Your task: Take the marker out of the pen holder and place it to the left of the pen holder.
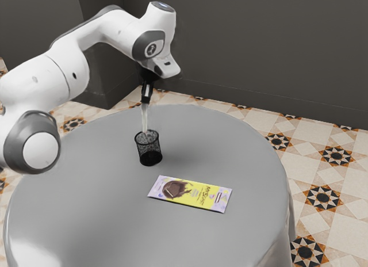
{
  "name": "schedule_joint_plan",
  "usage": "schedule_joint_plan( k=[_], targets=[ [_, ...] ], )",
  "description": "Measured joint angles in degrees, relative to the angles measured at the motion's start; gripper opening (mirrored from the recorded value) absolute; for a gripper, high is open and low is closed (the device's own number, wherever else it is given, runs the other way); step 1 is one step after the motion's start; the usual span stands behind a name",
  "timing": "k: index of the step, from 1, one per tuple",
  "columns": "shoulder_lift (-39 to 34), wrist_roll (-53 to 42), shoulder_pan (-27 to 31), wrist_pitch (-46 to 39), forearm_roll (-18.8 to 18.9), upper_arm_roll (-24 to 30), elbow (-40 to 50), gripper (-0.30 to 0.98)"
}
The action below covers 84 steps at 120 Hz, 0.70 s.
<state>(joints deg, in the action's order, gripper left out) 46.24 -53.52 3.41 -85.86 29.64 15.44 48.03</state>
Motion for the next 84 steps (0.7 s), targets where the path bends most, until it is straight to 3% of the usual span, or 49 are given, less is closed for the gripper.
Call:
schedule_joint_plan(
  k=[14,32,44,60,84],
  targets=[
    [-7.1,-0.4,4.8,3.6,-4.6,0.1,0.3,-0.08],
    [-7.3,1.3,10.5,8.8,-5.9,-0.3,-0.5,-0.09],
    [-2.1,6.0,11.3,15.4,-4.6,-0.7,-5.4,-0.10],
    [10.7,13.3,10.2,27.6,-0.9,-1.1,-18.9,-0.10],
    [16.6,22.0,9.5,34.3,0.8,-1.1,-21.6,-0.10]
  ],
)
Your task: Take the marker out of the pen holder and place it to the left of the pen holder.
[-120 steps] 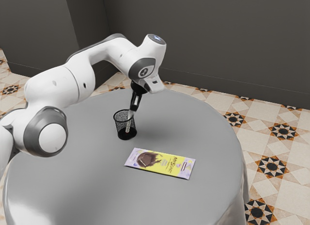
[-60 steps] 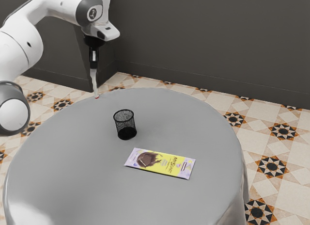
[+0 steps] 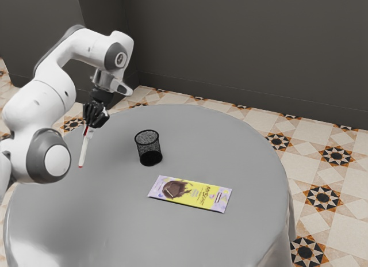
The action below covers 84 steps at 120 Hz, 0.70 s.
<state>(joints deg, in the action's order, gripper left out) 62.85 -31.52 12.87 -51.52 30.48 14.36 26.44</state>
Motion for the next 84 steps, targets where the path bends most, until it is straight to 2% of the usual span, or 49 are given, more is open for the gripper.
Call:
schedule_joint_plan(
  k=[40,50,56,68,78,84],
  targets=[
    [4.7,8.9,-0.9,-5.3,0.3,0.4,0.0,-0.10],
    [5.3,10.4,-1.0,-7.6,0.2,0.4,0.1,-0.06],
    [5.4,11.3,-1.0,-9.0,0.0,0.4,0.1,0.00],
    [3.2,12.8,-0.5,-11.8,-2.8,0.6,2.0,0.23],
    [-3.0,13.9,0.9,-15.0,-5.4,2.1,7.8,0.38],
    [-9.7,14.6,2.4,-16.7,-7.0,2.5,14.5,0.44]
  ],
)
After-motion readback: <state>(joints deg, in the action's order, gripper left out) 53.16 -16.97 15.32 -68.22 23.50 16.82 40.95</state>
